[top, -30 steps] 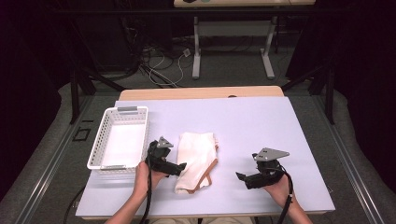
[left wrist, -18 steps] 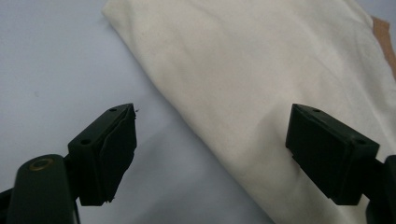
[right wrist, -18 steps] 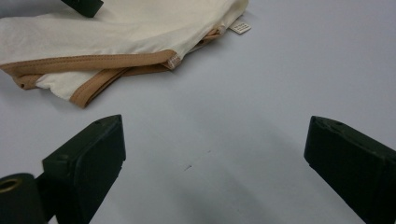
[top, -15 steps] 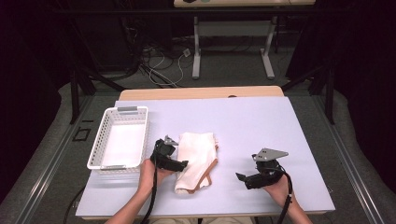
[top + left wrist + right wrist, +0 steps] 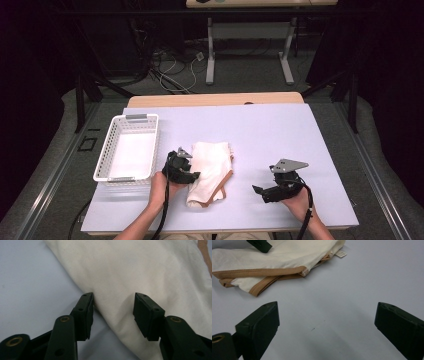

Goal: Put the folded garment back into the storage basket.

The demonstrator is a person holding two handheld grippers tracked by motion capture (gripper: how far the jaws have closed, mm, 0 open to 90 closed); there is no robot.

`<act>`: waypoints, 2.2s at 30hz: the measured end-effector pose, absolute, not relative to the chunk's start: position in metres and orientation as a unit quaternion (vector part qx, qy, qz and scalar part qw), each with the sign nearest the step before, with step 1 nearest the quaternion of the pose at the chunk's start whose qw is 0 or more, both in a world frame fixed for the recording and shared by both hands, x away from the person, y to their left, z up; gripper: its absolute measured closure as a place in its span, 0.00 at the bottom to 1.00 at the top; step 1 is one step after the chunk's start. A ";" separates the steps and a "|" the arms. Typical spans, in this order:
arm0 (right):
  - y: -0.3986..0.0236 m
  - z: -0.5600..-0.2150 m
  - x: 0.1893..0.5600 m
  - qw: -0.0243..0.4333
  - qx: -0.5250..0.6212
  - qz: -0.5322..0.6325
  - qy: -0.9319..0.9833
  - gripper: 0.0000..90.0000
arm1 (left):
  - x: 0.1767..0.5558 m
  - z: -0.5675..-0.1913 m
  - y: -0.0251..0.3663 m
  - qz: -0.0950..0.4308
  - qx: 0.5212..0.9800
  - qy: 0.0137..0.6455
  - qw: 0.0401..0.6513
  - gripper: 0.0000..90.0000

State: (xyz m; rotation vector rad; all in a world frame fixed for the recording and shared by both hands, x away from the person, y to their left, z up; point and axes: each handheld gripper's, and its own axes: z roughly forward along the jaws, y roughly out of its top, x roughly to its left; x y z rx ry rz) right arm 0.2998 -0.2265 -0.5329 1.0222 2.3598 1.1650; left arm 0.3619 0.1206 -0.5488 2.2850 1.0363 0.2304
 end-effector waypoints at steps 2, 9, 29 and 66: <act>-0.226 -0.533 0.300 0.156 0.356 0.406 0.827 0.06 | 0.360 -0.550 0.119 0.085 0.862 0.391 0.312 0.64; -0.225 -0.533 0.300 0.158 0.358 0.404 0.827 0.07 | 0.360 -0.551 0.118 0.077 0.860 0.389 0.323 0.79; -0.227 -0.533 0.300 0.160 0.356 0.405 0.827 0.07 | 0.362 -0.550 0.117 0.062 0.858 0.380 0.339 0.94; -0.226 -0.538 0.301 0.140 0.366 0.393 0.832 0.03 | 0.379 -0.496 0.132 0.049 0.871 0.380 0.307 0.93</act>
